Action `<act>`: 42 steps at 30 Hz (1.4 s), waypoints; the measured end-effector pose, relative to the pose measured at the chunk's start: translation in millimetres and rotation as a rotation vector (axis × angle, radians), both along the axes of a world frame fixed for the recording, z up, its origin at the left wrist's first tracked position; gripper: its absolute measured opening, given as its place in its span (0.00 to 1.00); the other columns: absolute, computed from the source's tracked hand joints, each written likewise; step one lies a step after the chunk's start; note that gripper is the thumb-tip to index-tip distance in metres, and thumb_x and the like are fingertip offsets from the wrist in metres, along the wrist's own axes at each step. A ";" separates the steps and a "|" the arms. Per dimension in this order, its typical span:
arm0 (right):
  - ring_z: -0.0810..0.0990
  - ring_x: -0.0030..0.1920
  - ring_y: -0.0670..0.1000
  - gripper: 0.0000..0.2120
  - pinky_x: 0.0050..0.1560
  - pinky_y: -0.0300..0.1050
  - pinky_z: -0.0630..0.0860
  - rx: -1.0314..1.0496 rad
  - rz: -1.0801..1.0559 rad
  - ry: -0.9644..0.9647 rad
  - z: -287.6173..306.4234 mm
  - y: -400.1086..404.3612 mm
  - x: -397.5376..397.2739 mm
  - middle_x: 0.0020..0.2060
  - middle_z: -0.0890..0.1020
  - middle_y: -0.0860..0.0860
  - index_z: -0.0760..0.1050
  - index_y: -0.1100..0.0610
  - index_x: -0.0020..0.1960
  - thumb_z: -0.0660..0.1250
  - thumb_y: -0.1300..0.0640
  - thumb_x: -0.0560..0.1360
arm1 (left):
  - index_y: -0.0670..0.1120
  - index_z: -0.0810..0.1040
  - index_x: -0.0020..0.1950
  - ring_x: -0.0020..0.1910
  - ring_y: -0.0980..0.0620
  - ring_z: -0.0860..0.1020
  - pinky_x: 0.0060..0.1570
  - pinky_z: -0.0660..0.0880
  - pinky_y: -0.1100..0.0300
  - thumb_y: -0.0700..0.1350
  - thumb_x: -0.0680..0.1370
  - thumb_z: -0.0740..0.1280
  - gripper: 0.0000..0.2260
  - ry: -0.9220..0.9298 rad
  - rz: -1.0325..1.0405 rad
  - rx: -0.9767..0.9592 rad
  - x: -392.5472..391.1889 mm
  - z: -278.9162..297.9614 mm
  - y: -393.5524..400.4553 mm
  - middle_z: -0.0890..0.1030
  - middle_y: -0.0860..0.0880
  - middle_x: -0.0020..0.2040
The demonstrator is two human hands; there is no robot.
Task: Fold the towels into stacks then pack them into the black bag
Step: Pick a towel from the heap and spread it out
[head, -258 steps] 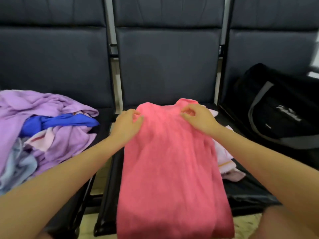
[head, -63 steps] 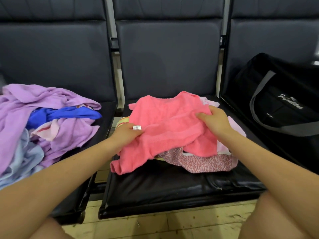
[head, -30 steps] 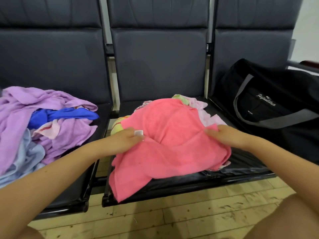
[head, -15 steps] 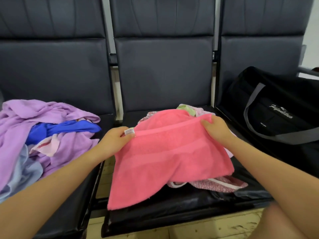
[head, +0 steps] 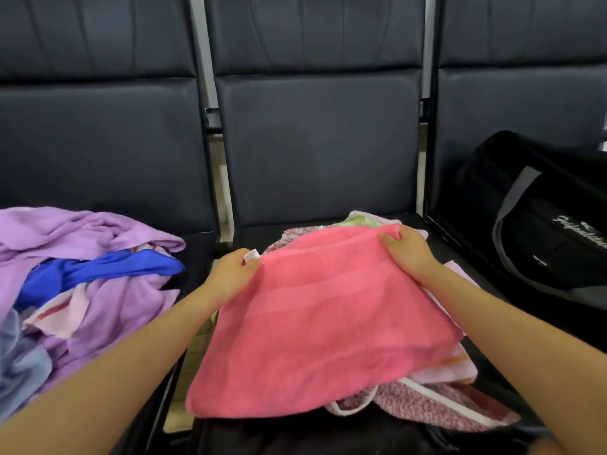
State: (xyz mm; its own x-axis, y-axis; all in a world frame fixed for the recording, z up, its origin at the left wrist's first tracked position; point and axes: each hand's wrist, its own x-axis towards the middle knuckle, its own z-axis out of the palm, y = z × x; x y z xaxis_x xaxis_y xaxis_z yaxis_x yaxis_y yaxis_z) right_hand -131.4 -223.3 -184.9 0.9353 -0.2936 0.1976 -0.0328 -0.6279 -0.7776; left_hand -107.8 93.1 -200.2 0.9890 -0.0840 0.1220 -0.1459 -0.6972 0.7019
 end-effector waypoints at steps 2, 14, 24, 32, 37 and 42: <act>0.74 0.47 0.50 0.09 0.47 0.41 0.66 0.023 0.000 0.021 -0.8 -1.8 7.2 0.46 0.77 0.51 0.79 0.60 0.52 0.61 0.57 0.79 | 0.48 0.69 0.35 0.36 0.54 0.70 0.35 0.66 0.61 0.45 0.80 0.62 0.13 0.031 -0.035 0.001 1.7 -4.3 -2.6 0.73 0.52 0.35; 0.74 0.41 0.47 0.10 0.41 0.39 0.71 0.260 0.117 0.112 -3.1 -12.4 0.6 0.37 0.78 0.51 0.81 0.60 0.42 0.65 0.56 0.77 | 0.50 0.75 0.36 0.35 0.58 0.74 0.41 0.72 0.56 0.56 0.76 0.64 0.13 -0.133 -0.216 0.176 -19.2 -5.1 16.9 0.77 0.57 0.36; 0.73 0.35 0.39 0.11 0.37 0.35 0.72 0.470 0.042 -0.285 75.4 -3.3 -26.3 0.29 0.79 0.40 0.85 0.51 0.36 0.69 0.58 0.75 | 0.44 0.69 0.36 0.37 0.48 0.72 0.40 0.65 0.55 0.50 0.78 0.58 0.14 -0.306 -0.128 0.133 -40.2 54.4 17.5 0.75 0.48 0.35; 0.74 0.43 0.43 0.07 0.42 0.37 0.71 0.424 0.105 -0.662 228.4 10.6 -57.1 0.46 0.84 0.59 0.84 0.58 0.47 0.69 0.57 0.75 | 0.44 0.69 0.35 0.36 0.51 0.69 0.37 0.62 0.56 0.41 0.81 0.56 0.14 -0.606 0.083 -0.107 -49.8 209.8 10.9 0.73 0.51 0.35; 0.80 0.44 0.42 0.06 0.46 0.35 0.76 0.457 0.160 -0.669 265.1 10.9 -83.1 0.42 0.84 0.46 0.84 0.52 0.43 0.68 0.57 0.75 | 0.47 0.61 0.31 0.30 0.55 0.63 0.31 0.62 0.62 0.41 0.79 0.57 0.16 -0.711 0.095 -0.219 -72.1 259.0 8.7 0.66 0.52 0.30; 0.81 0.47 0.46 0.06 0.50 0.40 0.77 0.621 0.161 -0.613 283.6 5.9 -93.2 0.44 0.84 0.49 0.83 0.54 0.44 0.68 0.60 0.75 | 0.49 0.59 0.30 0.27 0.56 0.57 0.28 0.55 0.59 0.42 0.74 0.61 0.15 -0.494 0.062 -0.660 -92.2 289.5 2.3 0.60 0.53 0.28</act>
State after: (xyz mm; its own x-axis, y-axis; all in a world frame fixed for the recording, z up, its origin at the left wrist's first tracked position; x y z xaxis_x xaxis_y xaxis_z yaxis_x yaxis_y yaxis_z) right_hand -224.5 -217.4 98.8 0.7564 -0.3882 0.5264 0.5539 -0.0478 -0.8312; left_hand -200.0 95.4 89.3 0.8089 0.2104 0.5490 -0.5195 -0.1815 0.8350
